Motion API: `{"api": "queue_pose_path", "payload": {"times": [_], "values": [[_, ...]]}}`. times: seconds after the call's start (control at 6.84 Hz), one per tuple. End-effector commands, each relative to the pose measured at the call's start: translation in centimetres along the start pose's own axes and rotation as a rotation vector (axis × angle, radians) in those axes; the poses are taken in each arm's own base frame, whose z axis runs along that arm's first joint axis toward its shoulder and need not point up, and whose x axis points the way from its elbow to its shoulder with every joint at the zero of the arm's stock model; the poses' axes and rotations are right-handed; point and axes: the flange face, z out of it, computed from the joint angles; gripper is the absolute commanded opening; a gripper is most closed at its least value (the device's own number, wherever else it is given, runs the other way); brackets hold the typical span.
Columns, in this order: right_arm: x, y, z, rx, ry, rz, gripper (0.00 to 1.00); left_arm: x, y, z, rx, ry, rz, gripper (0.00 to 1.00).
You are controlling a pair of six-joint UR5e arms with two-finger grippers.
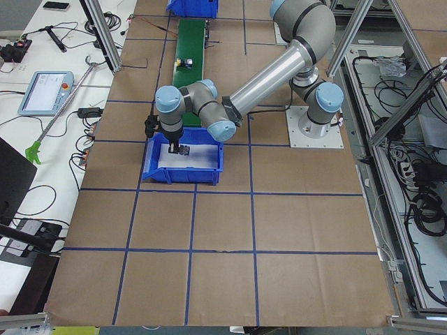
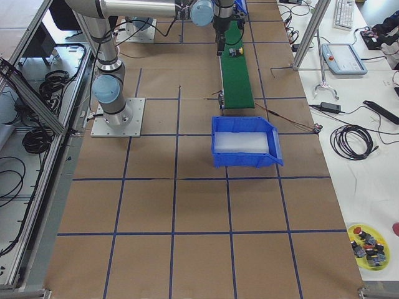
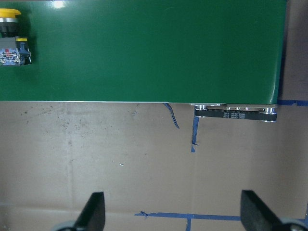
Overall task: Transport two buttons from left to right
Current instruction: 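Grasp the red-capped button with the left gripper while the right gripper moves over the belt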
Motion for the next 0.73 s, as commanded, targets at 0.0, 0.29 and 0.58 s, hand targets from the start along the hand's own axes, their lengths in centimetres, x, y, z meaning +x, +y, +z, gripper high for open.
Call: {"api": "queue_pose_path", "payload": {"times": [0.0, 0.29, 0.58], "values": [[0.0, -2.2, 0.4, -0.004, 0.004, -0.001, 1.00, 2.0, 2.9, -8.0, -0.050, -0.008, -0.003, 0.00], [0.1, -2.5, 0.5, -0.008, 0.012, -0.001, 1.00, 3.2, 3.6, -11.8, -0.073, 0.005, -0.054, 0.00], [-0.2, -2.4, 0.5, -0.007, 0.006, -0.002, 1.00, 7.5, 1.1, -11.9, -0.064, -0.002, -0.103, 0.00]]}}
